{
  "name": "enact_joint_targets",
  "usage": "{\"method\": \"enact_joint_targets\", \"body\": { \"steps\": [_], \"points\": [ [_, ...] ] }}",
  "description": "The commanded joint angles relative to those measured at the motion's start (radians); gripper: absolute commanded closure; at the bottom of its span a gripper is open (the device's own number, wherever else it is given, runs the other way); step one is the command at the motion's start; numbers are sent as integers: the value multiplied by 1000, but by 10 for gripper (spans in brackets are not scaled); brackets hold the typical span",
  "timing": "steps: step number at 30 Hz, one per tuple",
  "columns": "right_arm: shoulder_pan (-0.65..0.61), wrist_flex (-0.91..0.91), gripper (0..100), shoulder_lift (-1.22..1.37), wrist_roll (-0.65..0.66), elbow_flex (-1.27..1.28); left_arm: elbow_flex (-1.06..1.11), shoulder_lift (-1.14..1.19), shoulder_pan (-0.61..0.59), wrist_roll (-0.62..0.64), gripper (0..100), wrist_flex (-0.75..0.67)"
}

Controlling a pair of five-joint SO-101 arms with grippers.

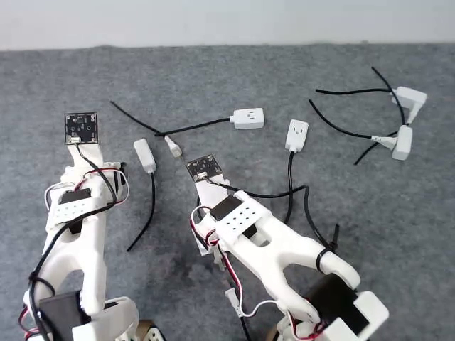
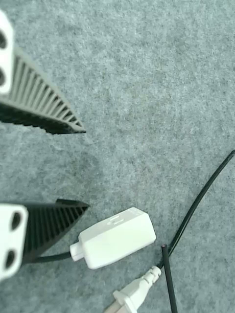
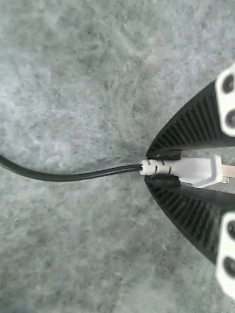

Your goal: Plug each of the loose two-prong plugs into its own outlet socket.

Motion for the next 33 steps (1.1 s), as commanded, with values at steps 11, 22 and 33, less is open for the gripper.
{"method": "enact_joint_targets", "body": {
  "steps": [11, 22, 33],
  "points": [
    [171, 19, 990, -16, 158, -192, -42, -5, -6, 9, 782, -20],
    [173, 318, 991, -16, 229, -666, 188, -419, 31, 26, 782, -64],
    [165, 486, 991, -16, 230, -1115, 337, -1355, 296, -166, 782, 253]
  ]
}}
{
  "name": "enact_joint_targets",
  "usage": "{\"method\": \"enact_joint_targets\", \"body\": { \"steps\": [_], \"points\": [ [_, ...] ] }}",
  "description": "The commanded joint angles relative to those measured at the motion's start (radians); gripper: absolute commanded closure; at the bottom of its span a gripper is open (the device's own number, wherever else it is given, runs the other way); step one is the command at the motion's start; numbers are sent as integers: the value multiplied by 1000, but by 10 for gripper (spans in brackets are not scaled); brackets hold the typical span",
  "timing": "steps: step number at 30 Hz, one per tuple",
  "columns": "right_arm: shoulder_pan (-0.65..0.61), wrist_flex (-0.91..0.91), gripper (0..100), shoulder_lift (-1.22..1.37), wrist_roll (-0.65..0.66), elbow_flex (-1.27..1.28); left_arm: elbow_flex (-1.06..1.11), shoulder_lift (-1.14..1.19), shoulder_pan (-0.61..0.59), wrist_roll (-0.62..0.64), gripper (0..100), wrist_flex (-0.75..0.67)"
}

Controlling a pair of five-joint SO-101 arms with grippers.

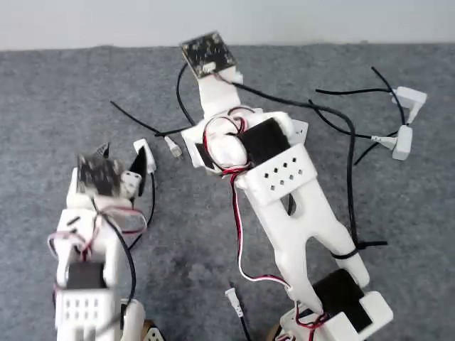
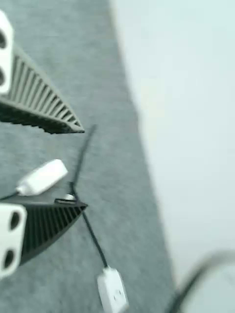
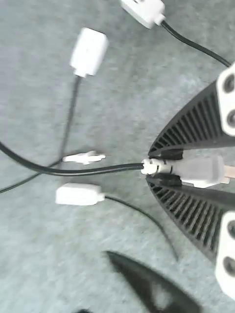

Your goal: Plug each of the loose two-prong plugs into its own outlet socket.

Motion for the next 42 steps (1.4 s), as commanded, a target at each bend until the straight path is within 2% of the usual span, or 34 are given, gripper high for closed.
{"method": "enact_joint_targets", "body": {
  "steps": [1, 5, 15, 21, 26, 33, 42],
  "points": [
    [4, 22, 991, -18, 12, -124, -12, -400, 124, -91, 782, 172],
    [-28, 24, 991, -19, 12, -181, -19, -601, 245, -193, 782, 284],
    [-143, -25, 991, -70, 12, -310, -160, -572, 522, -393, 782, 333],
    [-148, 7, 991, -79, 61, -315, -180, -572, 529, -460, 782, 333],
    [-183, 62, 991, -85, 68, -316, -136, -574, 529, -462, 780, 302],
    [-179, 74, 991, -160, 140, -315, -127, -574, 529, -462, 780, 276],
    [-179, 124, 991, -243, 141, -315, -108, -574, 528, -462, 782, 276]
  ]
}}
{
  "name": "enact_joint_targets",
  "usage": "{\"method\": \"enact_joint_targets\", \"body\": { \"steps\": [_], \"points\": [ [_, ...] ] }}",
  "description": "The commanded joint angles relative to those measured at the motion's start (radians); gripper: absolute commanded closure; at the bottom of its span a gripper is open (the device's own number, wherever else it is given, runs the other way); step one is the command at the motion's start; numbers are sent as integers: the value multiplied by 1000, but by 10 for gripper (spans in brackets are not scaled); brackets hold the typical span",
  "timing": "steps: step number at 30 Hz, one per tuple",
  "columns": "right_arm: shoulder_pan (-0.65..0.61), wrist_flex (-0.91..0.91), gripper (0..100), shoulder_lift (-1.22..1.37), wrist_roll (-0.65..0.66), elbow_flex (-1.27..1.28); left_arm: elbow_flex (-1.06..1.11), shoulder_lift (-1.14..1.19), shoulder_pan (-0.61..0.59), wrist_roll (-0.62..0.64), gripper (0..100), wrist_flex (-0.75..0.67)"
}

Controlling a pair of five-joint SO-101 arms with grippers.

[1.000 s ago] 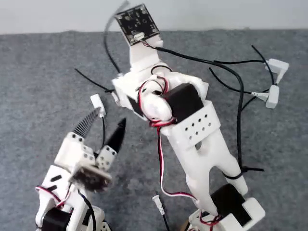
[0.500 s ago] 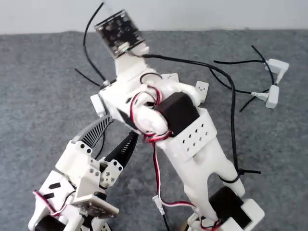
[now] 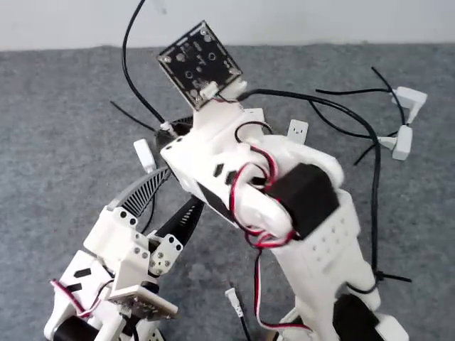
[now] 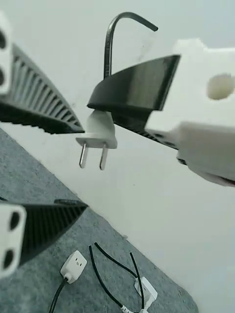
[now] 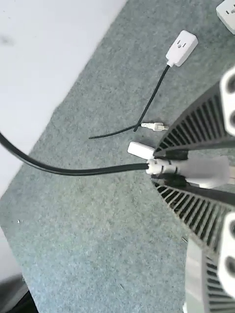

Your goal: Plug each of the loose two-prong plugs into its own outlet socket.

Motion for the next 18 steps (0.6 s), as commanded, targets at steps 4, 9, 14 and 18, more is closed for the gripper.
{"method": "enact_joint_targets", "body": {
  "steps": [4, 9, 14, 18],
  "points": [
    [-7, 59, 991, -74, 15, -51, 36, -15, 6, -3, 782, -37],
    [4, 58, 991, -65, 17, -48, -15, -15, 12, -2, 782, -6],
    [2, 28, 991, -65, 72, -46, -240, -15, 107, -2, 782, 155],
    [-10, 16, 991, -70, 103, -49, -338, -15, 172, -2, 782, 209]
  ]
}}
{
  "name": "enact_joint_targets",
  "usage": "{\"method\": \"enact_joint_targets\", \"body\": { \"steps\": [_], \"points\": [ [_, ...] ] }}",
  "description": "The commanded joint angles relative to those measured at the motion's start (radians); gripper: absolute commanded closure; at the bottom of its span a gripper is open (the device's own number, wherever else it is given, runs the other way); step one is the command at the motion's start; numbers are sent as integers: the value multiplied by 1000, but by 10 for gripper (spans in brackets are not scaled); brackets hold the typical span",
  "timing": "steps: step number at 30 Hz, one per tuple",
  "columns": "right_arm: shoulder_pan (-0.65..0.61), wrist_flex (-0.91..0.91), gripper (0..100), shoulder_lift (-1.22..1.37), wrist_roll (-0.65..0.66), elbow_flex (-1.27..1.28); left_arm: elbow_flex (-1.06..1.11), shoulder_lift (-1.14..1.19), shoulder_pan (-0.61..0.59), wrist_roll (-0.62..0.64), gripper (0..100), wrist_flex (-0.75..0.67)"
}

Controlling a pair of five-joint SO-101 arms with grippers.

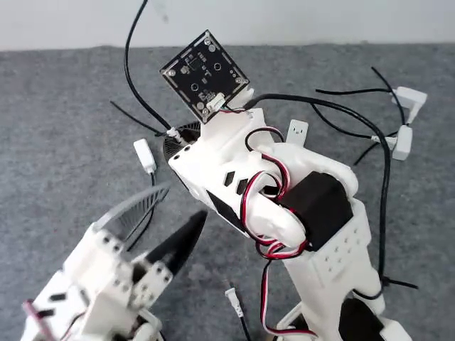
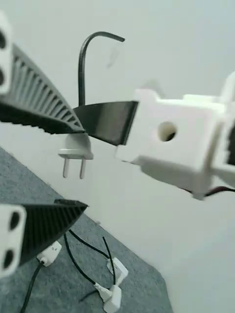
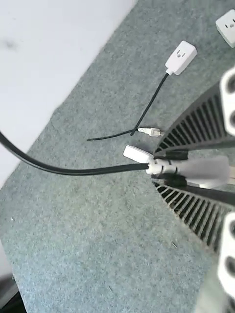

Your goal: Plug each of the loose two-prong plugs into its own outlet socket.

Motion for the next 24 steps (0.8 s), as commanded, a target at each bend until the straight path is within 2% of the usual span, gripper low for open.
{"method": "enact_joint_targets", "body": {
  "steps": [1, 6, 12, 24],
  "points": [
    [-36, -27, 991, -36, 52, -49, -113, -14, 52, -2, 782, 41],
    [-157, -18, 991, -56, 124, -52, -93, -14, 61, -2, 782, 35],
    [-248, -65, 991, -153, 132, -52, -87, -14, 61, -2, 782, 37],
    [-300, -36, 991, -208, 123, -51, 39, -15, 83, -6, 782, -38]
  ]
}}
